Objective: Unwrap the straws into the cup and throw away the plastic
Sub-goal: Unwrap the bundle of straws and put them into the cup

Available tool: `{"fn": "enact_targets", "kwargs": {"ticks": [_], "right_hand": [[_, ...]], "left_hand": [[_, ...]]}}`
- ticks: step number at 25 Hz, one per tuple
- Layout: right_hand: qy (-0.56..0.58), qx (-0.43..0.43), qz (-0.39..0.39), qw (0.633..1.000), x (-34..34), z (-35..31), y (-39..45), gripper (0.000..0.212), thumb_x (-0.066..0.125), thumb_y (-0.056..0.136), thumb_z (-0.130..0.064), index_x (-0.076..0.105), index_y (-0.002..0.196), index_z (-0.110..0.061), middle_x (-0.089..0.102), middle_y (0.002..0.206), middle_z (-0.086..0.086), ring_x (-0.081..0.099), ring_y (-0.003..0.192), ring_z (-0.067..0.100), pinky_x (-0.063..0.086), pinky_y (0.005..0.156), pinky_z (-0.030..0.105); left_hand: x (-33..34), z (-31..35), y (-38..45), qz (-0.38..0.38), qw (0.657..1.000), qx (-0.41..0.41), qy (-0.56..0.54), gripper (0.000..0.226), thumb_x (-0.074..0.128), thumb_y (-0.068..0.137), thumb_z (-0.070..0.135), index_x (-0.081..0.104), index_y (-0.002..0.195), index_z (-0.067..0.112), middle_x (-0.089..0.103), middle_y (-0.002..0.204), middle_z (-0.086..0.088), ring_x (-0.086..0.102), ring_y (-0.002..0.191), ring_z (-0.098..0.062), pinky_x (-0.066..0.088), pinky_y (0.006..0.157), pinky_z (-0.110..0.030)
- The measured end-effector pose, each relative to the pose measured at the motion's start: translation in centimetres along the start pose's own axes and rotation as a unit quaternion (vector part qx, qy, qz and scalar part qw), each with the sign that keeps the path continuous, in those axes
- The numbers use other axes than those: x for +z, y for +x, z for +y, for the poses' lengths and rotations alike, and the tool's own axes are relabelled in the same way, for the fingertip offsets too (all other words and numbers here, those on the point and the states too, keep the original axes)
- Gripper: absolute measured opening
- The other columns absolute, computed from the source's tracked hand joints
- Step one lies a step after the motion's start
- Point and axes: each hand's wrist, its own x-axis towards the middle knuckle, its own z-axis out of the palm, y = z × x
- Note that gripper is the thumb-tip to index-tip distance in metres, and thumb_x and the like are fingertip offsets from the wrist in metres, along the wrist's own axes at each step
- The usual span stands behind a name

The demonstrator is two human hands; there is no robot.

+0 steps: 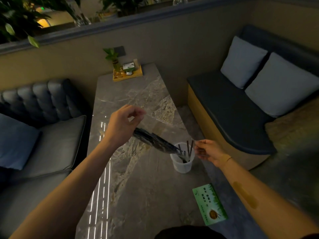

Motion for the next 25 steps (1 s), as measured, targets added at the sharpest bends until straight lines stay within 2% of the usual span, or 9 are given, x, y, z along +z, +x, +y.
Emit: {"fn": "enact_targets", "kwargs": {"ticks": [3,7,11,14,20,25], "right_hand": [[0.025,0.014,-0.003,1.0,-0.3,0.4,0.0,0.009,0.06,0.092,-0.016,0.063,0.083,-0.015,0.067,0.077,0.005,0.062,0.068,0.018,0.05,0.064,0.033],[0.045,0.033,0.004,0.998,-0.7,0.8,-0.1,0.007,0.061,0.092,-0.016,0.061,0.085,-0.015,0.066,0.078,0.006,0.061,0.07,0.02,0.05,0.063,0.035],[0.056,0.038,0.004,0.998,-0.8,0.7,-0.6,0.006,0.06,0.093,-0.016,0.06,0.087,-0.013,0.064,0.079,0.007,0.061,0.07,0.02,0.05,0.064,0.035],[0.063,0.04,-0.004,0.997,-0.5,0.2,-1.0,0.006,0.058,0.094,-0.016,0.06,0.091,-0.011,0.063,0.081,0.009,0.06,0.072,0.021,0.051,0.065,0.035],[0.065,0.019,-0.029,0.997,-0.1,-1.2,-2.1,0.007,0.06,0.092,-0.017,0.06,0.092,-0.01,0.063,0.082,0.007,0.061,0.073,0.019,0.052,0.067,0.034],[0.061,-0.014,-0.029,0.998,0.7,-2.2,-3.0,0.007,0.061,0.092,-0.019,0.062,0.09,-0.013,0.064,0.08,0.005,0.061,0.072,0.018,0.051,0.067,0.033]], "left_hand": [[0.5,1.3,1.3,-0.016,1.0,0.025,0.009,0.011,0.069,0.087,0.014,0.072,0.095,0.022,0.069,0.093,0.004,0.063,0.086,-0.006,0.046,0.078,-0.01],[1.4,3.2,2.8,-0.031,0.998,0.048,0.004,0.012,0.069,0.087,0.012,0.072,0.096,0.019,0.069,0.093,0.001,0.064,0.086,-0.011,0.05,0.08,-0.02],[2.0,4.6,3.7,-0.032,0.998,0.061,0.0,0.012,0.069,0.087,0.011,0.072,0.095,0.018,0.069,0.093,0.002,0.063,0.085,-0.01,0.047,0.078,-0.014],[1.9,4.9,4.2,-0.026,0.998,0.062,0.002,0.012,0.068,0.087,0.01,0.072,0.097,0.016,0.067,0.093,0.003,0.062,0.085,-0.01,0.047,0.078,-0.016],[0.6,4.8,5.1,0.003,0.997,0.063,-0.032,0.013,0.069,0.087,0.012,0.071,0.098,0.02,0.063,0.088,0.016,0.059,0.079,0.009,0.041,0.072,-0.003],[-1.0,4.2,5.4,0.035,0.995,0.073,-0.061,0.018,0.07,0.086,0.016,0.068,0.093,0.032,0.065,0.084,0.019,0.058,0.076,0.006,0.044,0.07,-0.008]]}}
